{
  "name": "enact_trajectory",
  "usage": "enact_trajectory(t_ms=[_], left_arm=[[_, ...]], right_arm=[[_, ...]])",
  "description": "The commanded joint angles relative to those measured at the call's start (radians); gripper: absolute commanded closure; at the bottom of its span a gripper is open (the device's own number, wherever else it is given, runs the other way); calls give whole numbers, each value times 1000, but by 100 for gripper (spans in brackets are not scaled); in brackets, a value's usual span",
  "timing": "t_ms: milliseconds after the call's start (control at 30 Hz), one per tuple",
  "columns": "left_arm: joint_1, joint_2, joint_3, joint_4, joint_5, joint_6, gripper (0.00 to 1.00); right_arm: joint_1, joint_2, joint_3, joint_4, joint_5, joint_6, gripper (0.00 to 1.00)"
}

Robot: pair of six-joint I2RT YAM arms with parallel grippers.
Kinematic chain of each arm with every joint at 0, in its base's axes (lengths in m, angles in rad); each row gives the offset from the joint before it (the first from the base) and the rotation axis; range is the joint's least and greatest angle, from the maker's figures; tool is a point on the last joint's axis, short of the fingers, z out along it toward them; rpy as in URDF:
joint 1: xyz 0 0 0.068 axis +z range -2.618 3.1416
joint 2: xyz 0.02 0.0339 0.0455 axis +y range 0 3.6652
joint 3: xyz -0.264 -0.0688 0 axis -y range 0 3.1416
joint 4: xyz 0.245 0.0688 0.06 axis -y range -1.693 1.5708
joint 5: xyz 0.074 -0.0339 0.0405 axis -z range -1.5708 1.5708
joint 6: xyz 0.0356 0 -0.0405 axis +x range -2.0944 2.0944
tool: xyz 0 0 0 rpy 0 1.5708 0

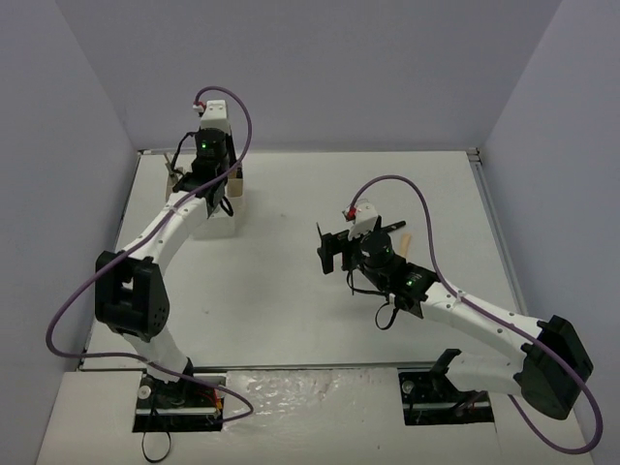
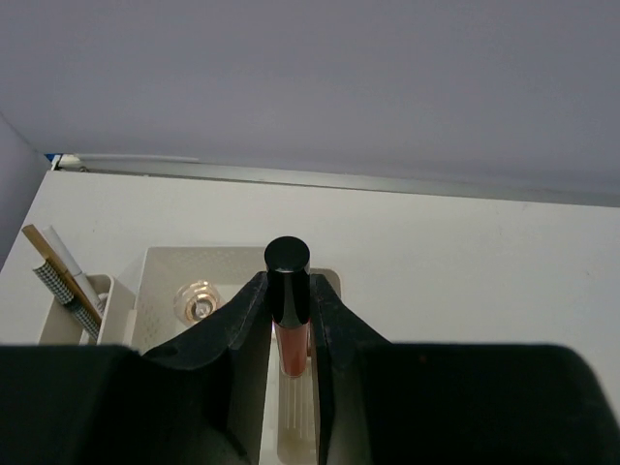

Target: Organize the makeup

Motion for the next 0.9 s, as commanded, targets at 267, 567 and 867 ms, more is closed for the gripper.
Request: enact_trajectory(t_ms=[267, 567, 867], left_arm=[[60, 117, 97, 212, 129, 1, 100], [61, 126, 64, 244, 173, 6, 100], [60, 186, 39, 252, 182, 52, 97]], right_arm=[[-41, -41, -7, 25, -9, -15, 0], [-46, -39, -15, 24, -18, -5, 0], [-46, -50, -20, 18, -28, 1, 0]])
